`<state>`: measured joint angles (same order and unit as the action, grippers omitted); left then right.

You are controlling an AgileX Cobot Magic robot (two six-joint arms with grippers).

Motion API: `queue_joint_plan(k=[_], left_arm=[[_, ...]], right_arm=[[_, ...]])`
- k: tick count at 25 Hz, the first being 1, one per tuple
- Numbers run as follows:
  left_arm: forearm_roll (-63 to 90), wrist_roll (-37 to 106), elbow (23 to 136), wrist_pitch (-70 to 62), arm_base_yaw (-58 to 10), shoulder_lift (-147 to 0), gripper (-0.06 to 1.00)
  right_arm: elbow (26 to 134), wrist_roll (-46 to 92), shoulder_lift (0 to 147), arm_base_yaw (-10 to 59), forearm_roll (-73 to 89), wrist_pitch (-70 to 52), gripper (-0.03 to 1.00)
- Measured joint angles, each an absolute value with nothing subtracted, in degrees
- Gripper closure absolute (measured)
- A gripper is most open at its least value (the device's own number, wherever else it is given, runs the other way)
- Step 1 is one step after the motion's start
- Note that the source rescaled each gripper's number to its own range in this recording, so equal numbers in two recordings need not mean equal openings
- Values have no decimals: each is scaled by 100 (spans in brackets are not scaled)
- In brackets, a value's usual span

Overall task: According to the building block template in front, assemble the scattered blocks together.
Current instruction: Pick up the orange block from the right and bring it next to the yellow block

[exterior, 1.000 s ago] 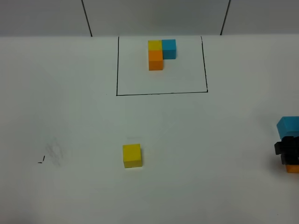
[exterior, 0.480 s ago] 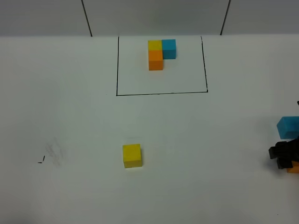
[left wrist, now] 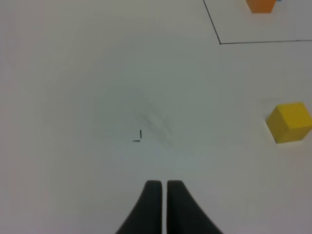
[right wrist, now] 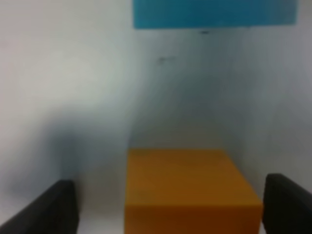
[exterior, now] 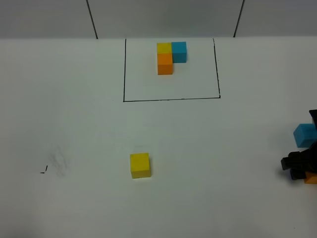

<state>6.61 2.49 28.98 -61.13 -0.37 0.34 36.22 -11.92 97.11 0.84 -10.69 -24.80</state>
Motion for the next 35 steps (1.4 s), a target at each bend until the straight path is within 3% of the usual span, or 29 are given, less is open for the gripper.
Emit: queue_joint_plan(k=[3,6,23,35], left_arm=[[661,249,2898,-6113,-37,34,94],[661,249,2898,-6113,-37,34,94],[661,249,2898,-6113,-37,34,94],[661,249,2898,-6113,-37,34,94]], right_arm=[[3622,-1192,9744,84,-1069,-2448,22],[3622,-1198,9751,84,-1069,-2437,44],[3622,-1193,9691,84,-1083,-2431,44],[3617,-879,8623,84,-822,-2906,44]])
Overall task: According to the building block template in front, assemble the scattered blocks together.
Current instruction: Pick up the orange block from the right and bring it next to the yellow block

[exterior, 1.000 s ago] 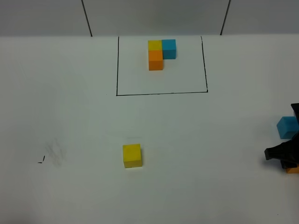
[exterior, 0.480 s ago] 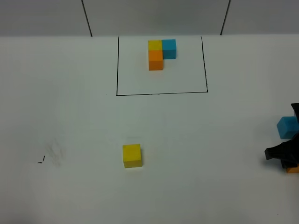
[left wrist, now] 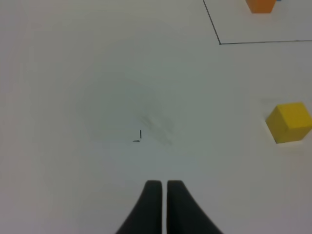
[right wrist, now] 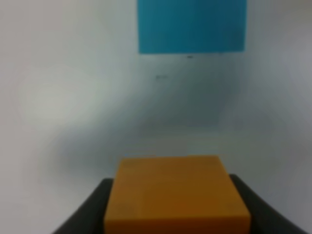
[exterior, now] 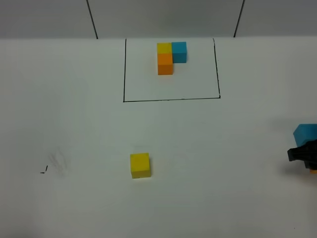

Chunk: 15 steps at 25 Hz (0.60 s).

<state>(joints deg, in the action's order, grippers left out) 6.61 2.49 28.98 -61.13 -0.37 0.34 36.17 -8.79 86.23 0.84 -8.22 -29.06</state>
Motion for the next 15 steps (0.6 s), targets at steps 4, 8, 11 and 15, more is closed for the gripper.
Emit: queue_joint_plan(k=[4,8,11,15], left_arm=[[661,249,2898,-6113,-37,34,94],[661,249,2898,-6113,-37,34,94],[661,249,2898,-6113,-37,34,94],[661,249,2898,-6113,-37,34,94]], right_arm=[[3617,-737,8071,84,-648,-3214,44],[3617,-718,7506,84,-592,-3518,44],[3736,-580,7135,84,-432,-3887,44],[3974,-259,6797,84,-135,-4371,44]])
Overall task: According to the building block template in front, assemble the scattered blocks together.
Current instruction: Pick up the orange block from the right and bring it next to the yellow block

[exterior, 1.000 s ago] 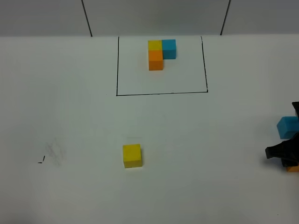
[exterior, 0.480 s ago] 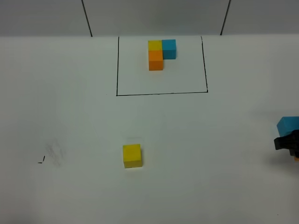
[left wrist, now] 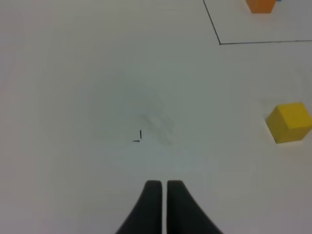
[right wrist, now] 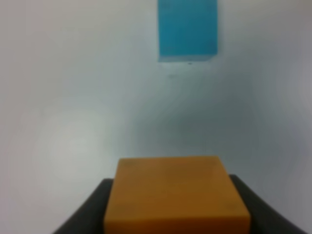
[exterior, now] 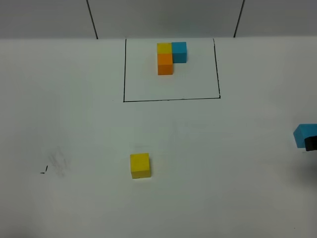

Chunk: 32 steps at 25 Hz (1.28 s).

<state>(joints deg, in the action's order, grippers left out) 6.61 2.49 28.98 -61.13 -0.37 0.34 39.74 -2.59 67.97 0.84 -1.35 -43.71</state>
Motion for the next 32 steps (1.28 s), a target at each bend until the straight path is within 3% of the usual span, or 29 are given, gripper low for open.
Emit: queue_joint_plan(k=[21,32], left_arm=[[661,249,2898,-6113,-37,34,94],[661,249,2898,-6113,-37,34,94]], right_arm=[[4011,358,6591,111,1192,-4933,44],[4011,-1145,6591,1751,432,-4577,44]])
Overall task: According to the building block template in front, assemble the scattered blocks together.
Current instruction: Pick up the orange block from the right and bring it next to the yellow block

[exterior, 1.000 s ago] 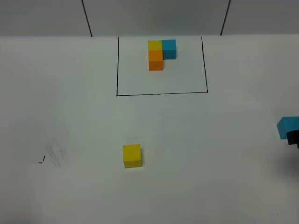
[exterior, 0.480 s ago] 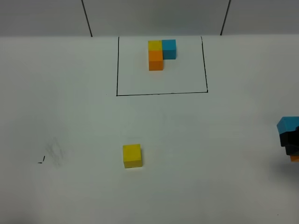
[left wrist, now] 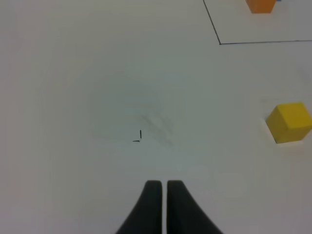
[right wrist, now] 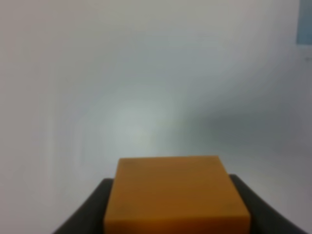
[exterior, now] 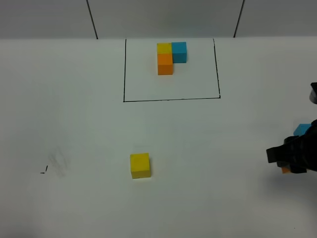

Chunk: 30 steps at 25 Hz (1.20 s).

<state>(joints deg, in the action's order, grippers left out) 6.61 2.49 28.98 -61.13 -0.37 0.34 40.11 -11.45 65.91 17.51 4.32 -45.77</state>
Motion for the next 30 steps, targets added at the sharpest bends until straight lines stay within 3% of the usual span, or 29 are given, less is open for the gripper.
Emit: queue_joint_plan(k=[5,16,30], left_arm=[[661,249,2898,-6113,-37,34,94],[661,249,2898,-6113,-37,34,94],[661,249,2898,-6113,-37,34,94]], right_arm=[[4011,-1685,6591,2456,51,-4572,44],[4011,-2495,6591,3333,-163,-4396,44],[4150,-4495,7176,4933,-836,-4055,44]])
